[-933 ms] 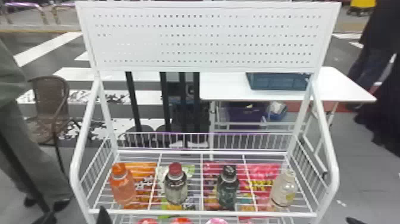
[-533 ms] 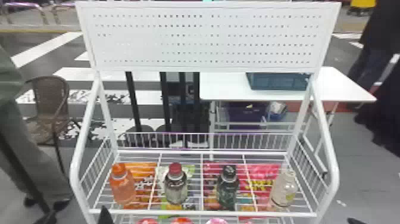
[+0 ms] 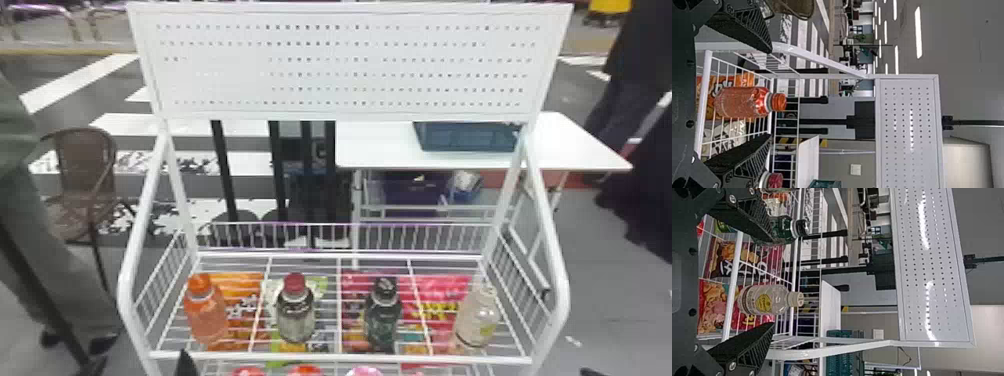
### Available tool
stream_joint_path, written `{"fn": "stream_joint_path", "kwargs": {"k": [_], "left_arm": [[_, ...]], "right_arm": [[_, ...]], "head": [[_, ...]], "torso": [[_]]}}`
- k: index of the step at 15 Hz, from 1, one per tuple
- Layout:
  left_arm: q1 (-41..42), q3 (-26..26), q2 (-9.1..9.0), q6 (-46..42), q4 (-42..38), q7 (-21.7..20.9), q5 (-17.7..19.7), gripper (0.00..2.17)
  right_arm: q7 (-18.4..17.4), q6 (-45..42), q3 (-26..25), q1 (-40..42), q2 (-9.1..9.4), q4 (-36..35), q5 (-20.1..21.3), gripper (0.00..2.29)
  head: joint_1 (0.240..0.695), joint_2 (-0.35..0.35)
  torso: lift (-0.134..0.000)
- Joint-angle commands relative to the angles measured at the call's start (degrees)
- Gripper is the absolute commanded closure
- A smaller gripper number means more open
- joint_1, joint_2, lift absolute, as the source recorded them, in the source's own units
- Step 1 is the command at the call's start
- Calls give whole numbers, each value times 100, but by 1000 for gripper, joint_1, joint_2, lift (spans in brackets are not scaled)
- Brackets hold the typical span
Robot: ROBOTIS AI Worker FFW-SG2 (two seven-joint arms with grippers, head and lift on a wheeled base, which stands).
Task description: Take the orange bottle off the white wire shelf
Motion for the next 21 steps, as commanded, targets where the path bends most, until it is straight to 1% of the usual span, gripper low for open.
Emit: {"fn": "stream_joint_path", "kwargs": {"k": [1, 5, 8, 10, 14, 17, 18, 21], "left_arm": [[-403, -77, -5, -149, 590, -37, -4, 144], [-1009, -217, -22, -483, 1486, -54, 5, 144], [-1519, -314, -31, -500, 2022, -151, 5, 140], [-1932, -367, -40, -817, 2550, -265, -4, 140], [-2679, -349, -154, -817, 3402, -406, -13, 140], [-3101, -332, -163, -870, 4017, -441, -13, 140], [-3198, -314, -163, -1028, 4202, -441, -13, 144], [-3479, -270, -154, -1098, 4615, -432, -22, 144]], "right_arm": [[2, -1, 0, -53, 9, 86, -5, 140], [-7, -1, 18, -167, 35, 209, 39, 140], [-7, -1, 27, -228, 35, 235, 57, 140], [-7, -1, 44, -272, 35, 296, 57, 140], [-7, 16, 35, -281, 26, 323, 66, 140], [-7, -1, 27, -281, 26, 332, 74, 140], [-7, -1, 27, -281, 26, 332, 74, 140], [2, -1, 9, -246, 26, 323, 74, 140]], "head": [[499, 0], [499, 0], [499, 0], [499, 0], [499, 0], [499, 0], [499, 0], [499, 0]], "torso": [[0], [0], [0], [0], [0], [0], [0], [0]]}}
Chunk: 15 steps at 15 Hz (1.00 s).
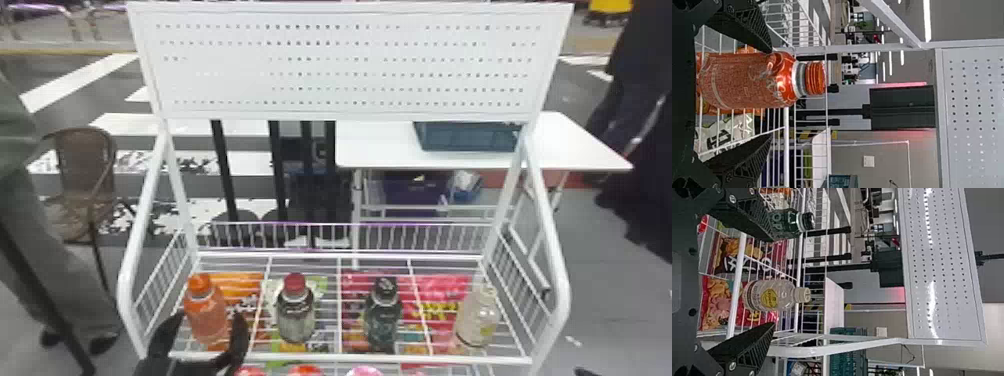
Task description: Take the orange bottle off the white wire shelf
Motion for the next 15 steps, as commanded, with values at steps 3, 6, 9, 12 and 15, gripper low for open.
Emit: {"fn": "stream_joint_path", "kwargs": {"k": [3, 6, 9, 12, 15], "left_arm": [[-477, 16, 5, -39, 602, 1, -72, 144], [-855, -19, 5, -57, 1138, -7, -72, 144], [-987, 7, 23, -92, 1297, -7, -46, 248], [-820, 34, 41, -215, 1138, 98, 33, 788], [-574, 43, 41, -197, 681, 107, 77, 974]], "right_arm": [[3, -3, -49, 88, -17, -44, 0, 140], [3, -3, -146, 202, -17, -105, 0, 140], [3, -3, -190, 255, -26, -140, 0, 140], [3, -3, -172, 255, -35, -140, 9, 140], [3, -3, -128, 211, -35, -123, 9, 140]], "head": [[499, 0], [499, 0], [499, 0], [499, 0], [499, 0]], "torso": [[0], [0], [0], [0], [0]]}}
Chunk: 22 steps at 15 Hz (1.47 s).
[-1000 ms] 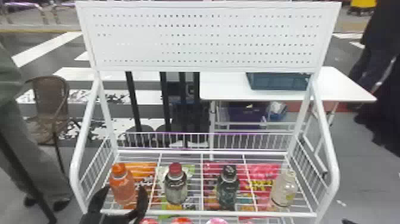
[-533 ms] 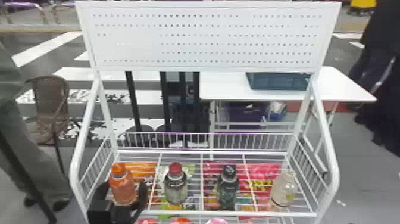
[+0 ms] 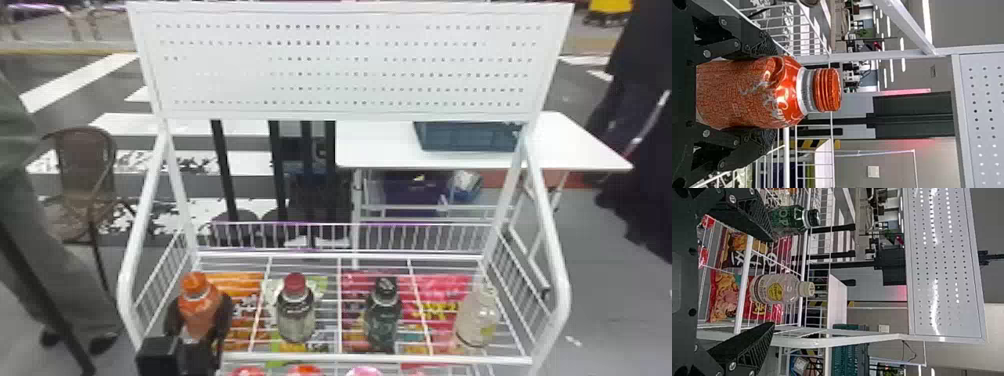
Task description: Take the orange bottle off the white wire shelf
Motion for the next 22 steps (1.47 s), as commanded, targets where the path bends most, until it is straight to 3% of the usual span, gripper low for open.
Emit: {"fn": "stream_joint_path", "kwargs": {"k": [1, 10, 16, 22], "left_arm": [[261, 16, 1, 82, -482, -5, 26, 974], [2643, 393, 27, 1383, -4244, -41, -106, 974], [3715, 341, 80, 1524, -5140, 170, -141, 974], [4005, 358, 168, 1541, -5422, 214, -141, 974]], "right_arm": [[0, 0, 20, -25, -1, 17, 2, 140], [53, 0, 64, -130, -10, 149, 2, 140], [79, 0, 64, -157, -27, 184, -51, 140], [97, -17, 64, -104, -1, 140, -42, 144]], "head": [[499, 0], [499, 0], [499, 0], [499, 0]], "torso": [[0], [0], [0], [0]]}}
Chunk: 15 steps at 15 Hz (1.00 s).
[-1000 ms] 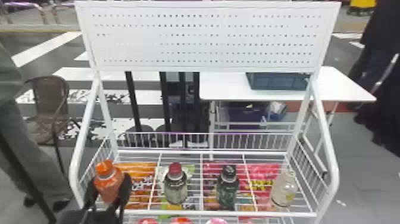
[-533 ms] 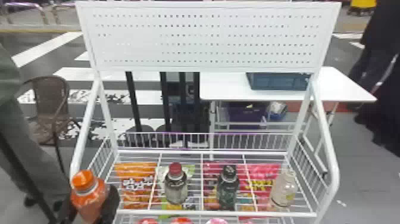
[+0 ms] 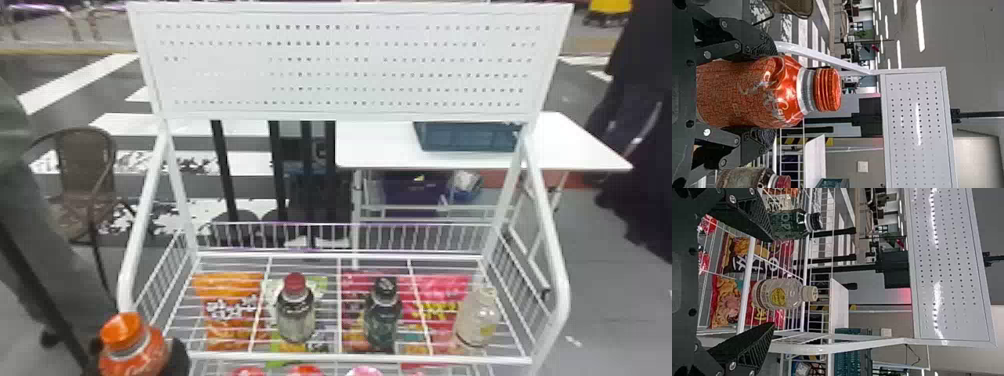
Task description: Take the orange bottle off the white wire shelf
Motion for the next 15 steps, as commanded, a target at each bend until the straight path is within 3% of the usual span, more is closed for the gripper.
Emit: {"fn": "stream_joint_path", "kwargs": {"k": [1, 15], "left_arm": [[21, -15, 10, -1, -10, 2, 0, 974], [100, -59, 36, -1, -89, 2, -9, 974]], "right_arm": [[5, -11, 0, 40, 10, -41, 4, 144], [5, -116, -18, 154, 10, -200, 4, 144]], "head": [[499, 0], [499, 0]], "torso": [[0], [0]]}}
